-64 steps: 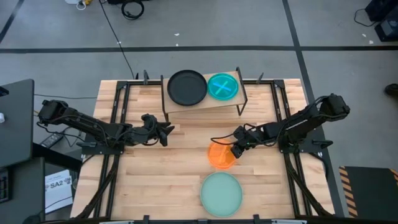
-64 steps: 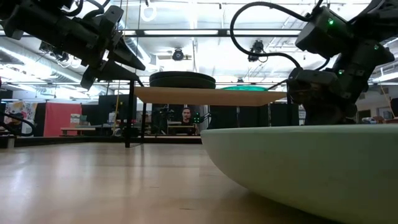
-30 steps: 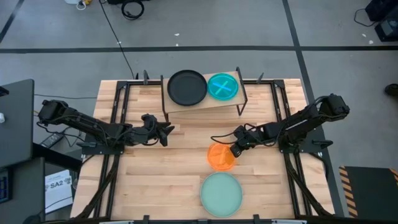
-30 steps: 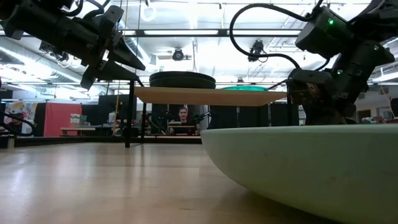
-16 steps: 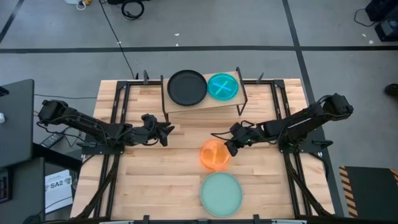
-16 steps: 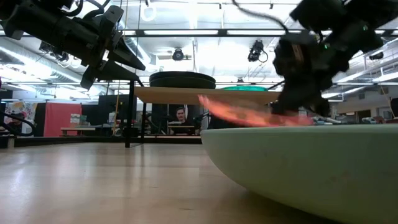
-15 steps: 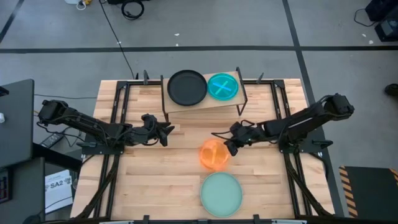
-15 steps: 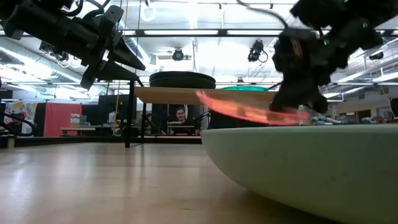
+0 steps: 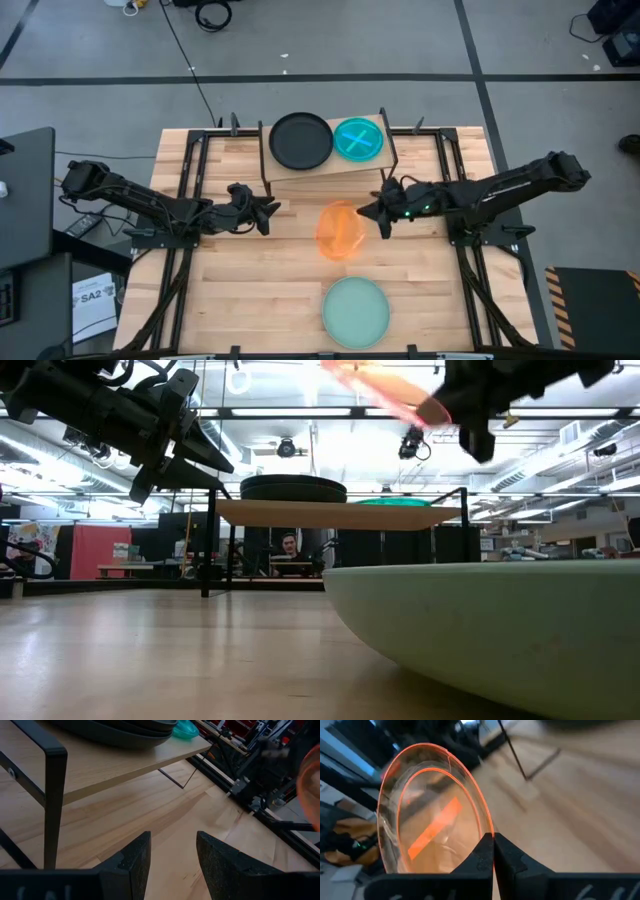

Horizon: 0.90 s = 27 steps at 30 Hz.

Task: Place and stack plates onto a shelf
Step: Stack the orange plate on top of the light blue plate on the shelf

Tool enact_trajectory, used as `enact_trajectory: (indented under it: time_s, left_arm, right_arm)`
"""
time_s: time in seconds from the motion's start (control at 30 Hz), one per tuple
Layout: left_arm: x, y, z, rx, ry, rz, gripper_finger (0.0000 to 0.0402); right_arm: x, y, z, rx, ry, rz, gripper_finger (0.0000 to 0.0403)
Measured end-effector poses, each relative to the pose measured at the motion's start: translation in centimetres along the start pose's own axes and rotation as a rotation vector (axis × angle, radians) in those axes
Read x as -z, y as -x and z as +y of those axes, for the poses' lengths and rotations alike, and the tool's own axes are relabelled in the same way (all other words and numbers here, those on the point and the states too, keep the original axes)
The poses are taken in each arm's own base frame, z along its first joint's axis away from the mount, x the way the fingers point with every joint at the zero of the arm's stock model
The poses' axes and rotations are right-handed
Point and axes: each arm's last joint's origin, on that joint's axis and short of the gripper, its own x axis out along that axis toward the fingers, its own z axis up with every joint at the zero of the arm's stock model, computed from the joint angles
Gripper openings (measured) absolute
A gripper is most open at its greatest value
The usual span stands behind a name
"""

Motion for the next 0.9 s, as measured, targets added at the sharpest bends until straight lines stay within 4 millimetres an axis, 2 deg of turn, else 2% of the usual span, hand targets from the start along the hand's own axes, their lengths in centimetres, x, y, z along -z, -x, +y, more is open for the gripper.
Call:
enact_trajectory:
  time_s: [0.17, 0.53, 0.73, 0.9]
  left_arm:
    - [0.0, 0.0, 0.0, 0.000, -0.001, 0.000, 0.0165]
    - [0.0, 0.0, 0.0, 0.000, 0.000, 0.000, 0.0165]
    - [0.0, 0.0, 0.0, 0.000, 0.000, 0.000, 0.0165]
    - [0.0, 0.0, 0.0, -0.001, 0.000, 0.000, 0.0165]
  right_arm:
    - [-2.6, 1.6, 0.3, 0.027, 0.040, -0.082, 0.0007]
    - [-9.4, 4.3, -0.8, 0.279, 0.097, -0.125, 0.0007]
    - [-12.6, 5.8, -2.8, 0.413, 0.095, -0.179, 0.0007]
    - [-13.9, 6.5, -5.4, 0.496, 0.033, -0.187, 0.0007]
